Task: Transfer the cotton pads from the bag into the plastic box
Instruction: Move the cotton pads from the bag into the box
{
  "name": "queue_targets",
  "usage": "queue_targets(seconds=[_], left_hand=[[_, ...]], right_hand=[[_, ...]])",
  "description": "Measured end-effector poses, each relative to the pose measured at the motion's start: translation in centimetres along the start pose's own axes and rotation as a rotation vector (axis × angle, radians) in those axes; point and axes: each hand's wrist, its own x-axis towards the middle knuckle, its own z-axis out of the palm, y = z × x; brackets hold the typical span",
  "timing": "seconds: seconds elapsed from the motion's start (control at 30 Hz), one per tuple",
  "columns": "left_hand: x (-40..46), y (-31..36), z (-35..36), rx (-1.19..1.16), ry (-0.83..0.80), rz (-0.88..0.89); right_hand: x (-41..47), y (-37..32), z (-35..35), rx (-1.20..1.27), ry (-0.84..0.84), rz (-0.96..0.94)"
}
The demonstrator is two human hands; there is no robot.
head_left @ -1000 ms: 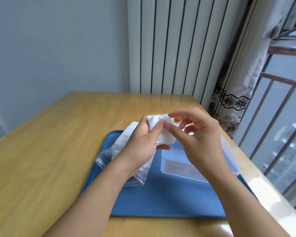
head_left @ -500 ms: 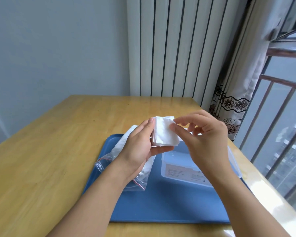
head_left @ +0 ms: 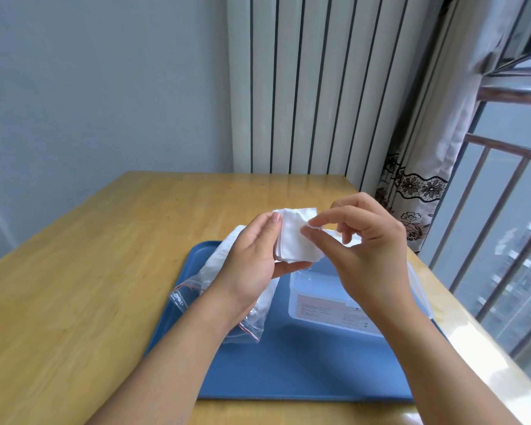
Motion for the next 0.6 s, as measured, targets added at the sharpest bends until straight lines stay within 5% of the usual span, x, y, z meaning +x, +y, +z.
queue_targets(seconds=[0.17, 0.37, 0.6], left_hand=[[0.1, 0.3, -0.2, -0.051, 0.017, -0.04], [0.2, 0.1, -0.2, -0.006, 0.007, -0.012], [0.1, 0.0, 0.0, 0.081, -0.054, 0.02]], right_hand=[[0.0, -0.2, -0.5, 0.079, -0.09, -0.031], [0.5, 0.0, -1.1, 0.417, -0.167, 0.251], [0.7, -0.3, -1.1, 0.365, -0.131, 0.369]])
